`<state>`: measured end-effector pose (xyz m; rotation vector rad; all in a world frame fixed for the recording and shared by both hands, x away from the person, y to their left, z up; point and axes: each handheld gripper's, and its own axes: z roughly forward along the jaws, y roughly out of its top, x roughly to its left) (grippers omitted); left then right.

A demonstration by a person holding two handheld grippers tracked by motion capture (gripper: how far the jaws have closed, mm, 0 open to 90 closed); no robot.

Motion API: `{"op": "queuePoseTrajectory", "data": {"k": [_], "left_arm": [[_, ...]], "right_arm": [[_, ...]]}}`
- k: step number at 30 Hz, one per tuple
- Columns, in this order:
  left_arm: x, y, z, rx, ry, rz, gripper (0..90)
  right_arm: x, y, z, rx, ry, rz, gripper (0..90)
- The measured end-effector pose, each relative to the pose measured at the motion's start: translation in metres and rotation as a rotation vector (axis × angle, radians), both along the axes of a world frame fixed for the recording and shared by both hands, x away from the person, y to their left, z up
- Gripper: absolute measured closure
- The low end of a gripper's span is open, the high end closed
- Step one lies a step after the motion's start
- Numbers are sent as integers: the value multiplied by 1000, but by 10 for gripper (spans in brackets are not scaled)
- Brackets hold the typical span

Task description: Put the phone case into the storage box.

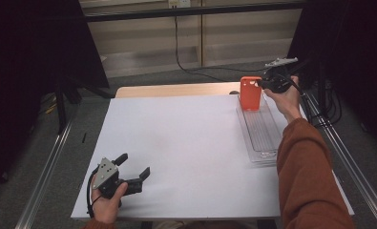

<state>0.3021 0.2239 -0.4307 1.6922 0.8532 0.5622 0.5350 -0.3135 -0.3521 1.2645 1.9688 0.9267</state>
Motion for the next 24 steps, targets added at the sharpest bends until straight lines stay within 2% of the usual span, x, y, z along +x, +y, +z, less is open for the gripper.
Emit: {"op": "queuePoseTrajectory", "data": {"k": [15, 24], "left_arm": [[1, 0, 0, -1, 0, -10, 33], [0, 1, 0, -3, 1, 1, 34]], "right_arm": [[6, -3, -4, 25, -2, -39, 783], [12, -4, -3, 28, 10, -59, 751]]}}
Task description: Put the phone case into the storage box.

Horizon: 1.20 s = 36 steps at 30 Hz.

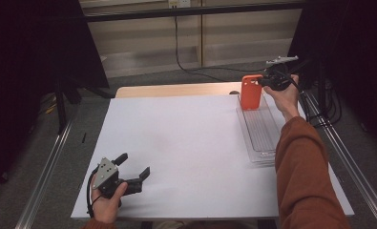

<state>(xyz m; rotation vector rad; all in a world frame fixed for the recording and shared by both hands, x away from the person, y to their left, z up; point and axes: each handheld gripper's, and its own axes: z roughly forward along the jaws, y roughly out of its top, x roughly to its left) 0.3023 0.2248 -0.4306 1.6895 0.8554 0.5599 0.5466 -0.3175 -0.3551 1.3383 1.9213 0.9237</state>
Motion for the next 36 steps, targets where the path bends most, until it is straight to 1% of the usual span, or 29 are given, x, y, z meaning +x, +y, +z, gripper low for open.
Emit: {"op": "queuePoseTrajectory", "data": {"k": [1, 3, 5, 7, 9, 11, 20, 22, 24, 25, 27, 29, 33, 35, 36], "left_arm": [[0, 0, 0, 1, -2, 1, 34], [0, 0, 0, 1, -2, 2, 34], [0, 1, 0, 2, -8, 8, 32], [0, 1, 0, -5, -5, 18, 31], [0, 2, 0, -2, -5, 18, 30], [0, 1, 0, 1, -5, 16, 30], [0, 1, 0, 1, -5, 16, 30], [0, 2, 0, 2, -6, 15, 30], [0, 1, 0, 2, -5, 15, 30], [0, 1, 0, 1, -5, 13, 31], [-1, 1, 0, 1, -5, 14, 30], [0, 2, 0, 1, -5, 15, 30], [0, 2, 1, 7, -8, 15, 30], [-1, 2, 0, -1, -7, 24, 31], [-1, 2, 1, 3, -10, 29, 30]], "right_arm": [[1, 1, 0, -1, 2, -1, 730], [2, 1, -1, -5, 3, -2, 728], [2, 2, -2, 7, 1, -4, 711], [2, 1, -2, 13, -1, -13, 689], [1, 0, -1, 20, -4, -20, 631], [1, -1, -1, 27, -5, -25, 632], [-1, -4, 0, 41, -7, -41, 532], [0, -4, 0, 41, -10, -44, 485], [-1, -3, 0, 46, -8, -38, 470], [0, -3, 0, 47, -6, -43, 432], [-1, -2, -1, 55, -5, -44, 410], [-1, -3, -1, 64, -6, -50, 371], [-1, -4, -1, 56, 3, -62, 317], [-2, -5, 0, 68, 5, -58, 293], [-3, -5, 1, 69, 7, -57, 268]]}}
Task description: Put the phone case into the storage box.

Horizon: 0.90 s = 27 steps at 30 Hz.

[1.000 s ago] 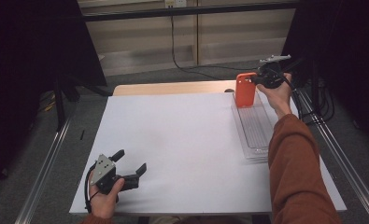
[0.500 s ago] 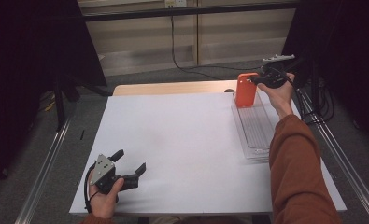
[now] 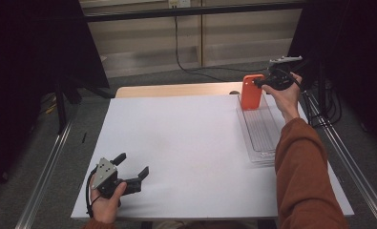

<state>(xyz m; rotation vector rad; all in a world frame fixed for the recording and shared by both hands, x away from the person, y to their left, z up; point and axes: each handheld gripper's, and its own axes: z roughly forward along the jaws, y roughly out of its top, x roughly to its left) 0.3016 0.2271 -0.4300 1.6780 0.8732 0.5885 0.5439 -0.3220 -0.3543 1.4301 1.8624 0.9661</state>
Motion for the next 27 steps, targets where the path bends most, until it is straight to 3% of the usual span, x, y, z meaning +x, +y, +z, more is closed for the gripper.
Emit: {"op": "queuePoseTrajectory", "data": {"k": [5, 13, 18, 27], "left_arm": [[0, 1, 0, -13, -6, 13, 29], [-1, 1, 1, -17, -10, 17, 30], [1, 0, 1, -28, -14, 21, 30], [1, -1, 2, -29, -18, 28, 30]], "right_arm": [[-2, -1, 0, 20, 8, -9, 189], [-8, 1, -1, 34, -7, -20, 133], [-11, -2, -5, 56, 13, -37, 73], [-23, -4, -11, 87, -19, -34, 87]]}}
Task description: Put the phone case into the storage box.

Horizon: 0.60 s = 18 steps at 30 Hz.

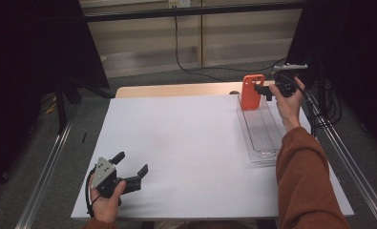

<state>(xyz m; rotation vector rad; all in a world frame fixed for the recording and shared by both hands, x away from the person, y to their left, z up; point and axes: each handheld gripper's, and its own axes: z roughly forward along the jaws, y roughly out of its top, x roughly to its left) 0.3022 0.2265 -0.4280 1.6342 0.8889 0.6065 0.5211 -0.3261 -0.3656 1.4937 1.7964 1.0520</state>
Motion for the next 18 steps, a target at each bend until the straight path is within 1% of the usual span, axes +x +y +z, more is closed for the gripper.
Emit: {"op": "queuePoseTrajectory", "data": {"k": [1, 2, 4, 7, 15, 17, 18], "left_arm": [[0, 0, 0, 0, -1, 2, 30], [0, 0, 0, -3, -1, 2, 30], [0, 0, 0, -6, -2, 2, 30], [0, 1, 0, 1, -4, -1, 30], [-1, 2, 0, -13, -4, -5, 30], [0, 2, 0, -23, 9, -16, 30], [0, 1, 0, -14, 1, -13, 30]], "right_arm": [[-2, -1, 0, 7, -13, 20, 74], [-3, -2, 0, 21, -16, 29, 65], [-5, -2, 1, 16, -23, 18, 78], [-7, 0, 1, -8, -32, -10, 87], [-13, 1, -2, 14, -78, -33, 79], [-16, 1, -2, 12, -87, -36, 77], [-17, 2, -2, 8, -93, -35, 73]]}}
